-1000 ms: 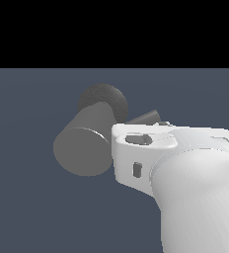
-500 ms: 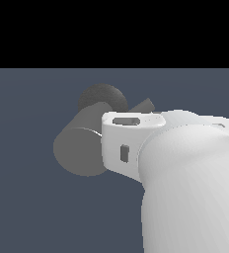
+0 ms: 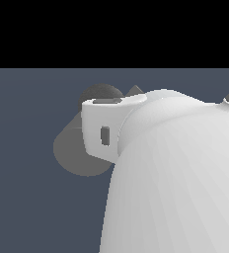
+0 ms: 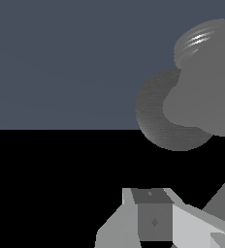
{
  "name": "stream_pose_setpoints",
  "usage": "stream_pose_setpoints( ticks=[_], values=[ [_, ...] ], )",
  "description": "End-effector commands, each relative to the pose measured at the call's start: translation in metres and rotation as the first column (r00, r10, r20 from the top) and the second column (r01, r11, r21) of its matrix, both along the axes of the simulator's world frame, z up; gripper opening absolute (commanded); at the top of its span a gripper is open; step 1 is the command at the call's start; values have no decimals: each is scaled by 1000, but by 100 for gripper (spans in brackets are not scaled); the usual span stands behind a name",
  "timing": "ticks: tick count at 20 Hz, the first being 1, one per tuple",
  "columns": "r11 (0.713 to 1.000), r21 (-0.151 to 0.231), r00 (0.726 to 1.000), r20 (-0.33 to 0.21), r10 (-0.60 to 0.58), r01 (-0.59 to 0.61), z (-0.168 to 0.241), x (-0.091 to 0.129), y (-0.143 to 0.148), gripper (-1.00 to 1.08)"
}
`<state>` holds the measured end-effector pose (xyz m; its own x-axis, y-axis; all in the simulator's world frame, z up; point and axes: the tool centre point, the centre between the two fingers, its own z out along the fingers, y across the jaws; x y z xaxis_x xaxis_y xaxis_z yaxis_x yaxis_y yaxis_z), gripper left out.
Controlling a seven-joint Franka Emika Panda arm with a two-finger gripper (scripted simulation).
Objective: Turn on the faucet by rotating a designated handle.
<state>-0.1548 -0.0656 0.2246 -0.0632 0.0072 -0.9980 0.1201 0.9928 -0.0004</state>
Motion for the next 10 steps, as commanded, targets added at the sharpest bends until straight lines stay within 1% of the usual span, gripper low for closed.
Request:
stream_pose_setpoints(
  ticks=[1,10],
  values=[
    [1000,-1,1000,3,2,-2,2,1,3,-100],
    [1000,-1,999,25,21,-21,23,4,34,-100]
  ],
)
